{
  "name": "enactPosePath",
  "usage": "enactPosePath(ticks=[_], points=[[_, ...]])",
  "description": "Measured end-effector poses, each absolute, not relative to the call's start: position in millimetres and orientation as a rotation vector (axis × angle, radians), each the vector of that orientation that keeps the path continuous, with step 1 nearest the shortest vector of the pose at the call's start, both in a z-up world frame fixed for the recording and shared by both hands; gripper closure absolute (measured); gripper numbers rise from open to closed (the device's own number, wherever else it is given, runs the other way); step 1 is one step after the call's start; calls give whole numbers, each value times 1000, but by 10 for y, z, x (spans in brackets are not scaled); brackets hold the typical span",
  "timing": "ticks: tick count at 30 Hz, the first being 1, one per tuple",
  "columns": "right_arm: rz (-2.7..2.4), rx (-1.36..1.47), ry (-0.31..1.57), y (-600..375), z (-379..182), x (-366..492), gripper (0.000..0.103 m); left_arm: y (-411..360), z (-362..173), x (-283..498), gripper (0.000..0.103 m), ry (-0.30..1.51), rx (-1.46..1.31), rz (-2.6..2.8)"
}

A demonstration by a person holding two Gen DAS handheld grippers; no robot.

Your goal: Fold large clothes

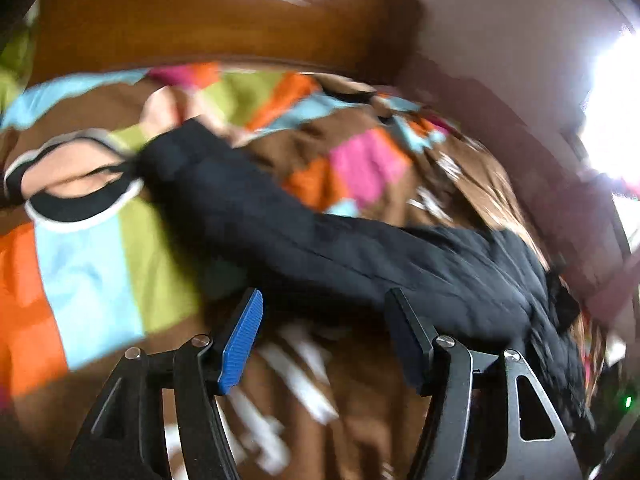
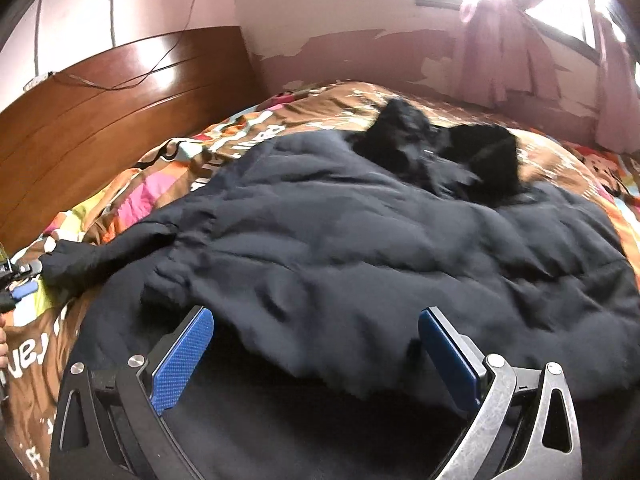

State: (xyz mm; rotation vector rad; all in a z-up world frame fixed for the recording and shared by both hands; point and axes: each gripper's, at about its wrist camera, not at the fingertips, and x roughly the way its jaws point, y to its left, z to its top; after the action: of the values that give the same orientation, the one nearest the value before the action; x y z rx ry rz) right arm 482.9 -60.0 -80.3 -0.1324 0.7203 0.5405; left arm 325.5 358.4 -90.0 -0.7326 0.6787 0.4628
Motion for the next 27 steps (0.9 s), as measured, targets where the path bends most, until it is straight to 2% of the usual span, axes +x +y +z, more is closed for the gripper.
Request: enactPosePath(ticks=[7,9,10,12,15,19,27], points=[[537,-157,698,-165,-925,4981,0,4232,-1143,3140,47,621,-903,574],[525,-180,708,-107,-980,5003,0,4305,-1166,3182,68,628,-891,607],[522,-185,712,-92,-998,5009,0,4312,-1161,3224,91,652,-860,622],[522,-187,717,-93,-1011,5013,0,4307,-1135,3247,99,654,-816,628],[522,-191,721,-123,-980,4993,0,4184,-931,3248,101,598,-709,643],[528,-168,708,-289,-847,4853,0,3865,-343,3247,101,469,-550,603],[484,-155,666,-901,-539,4501,0,2679,845,3320,101,321,-255,287]])
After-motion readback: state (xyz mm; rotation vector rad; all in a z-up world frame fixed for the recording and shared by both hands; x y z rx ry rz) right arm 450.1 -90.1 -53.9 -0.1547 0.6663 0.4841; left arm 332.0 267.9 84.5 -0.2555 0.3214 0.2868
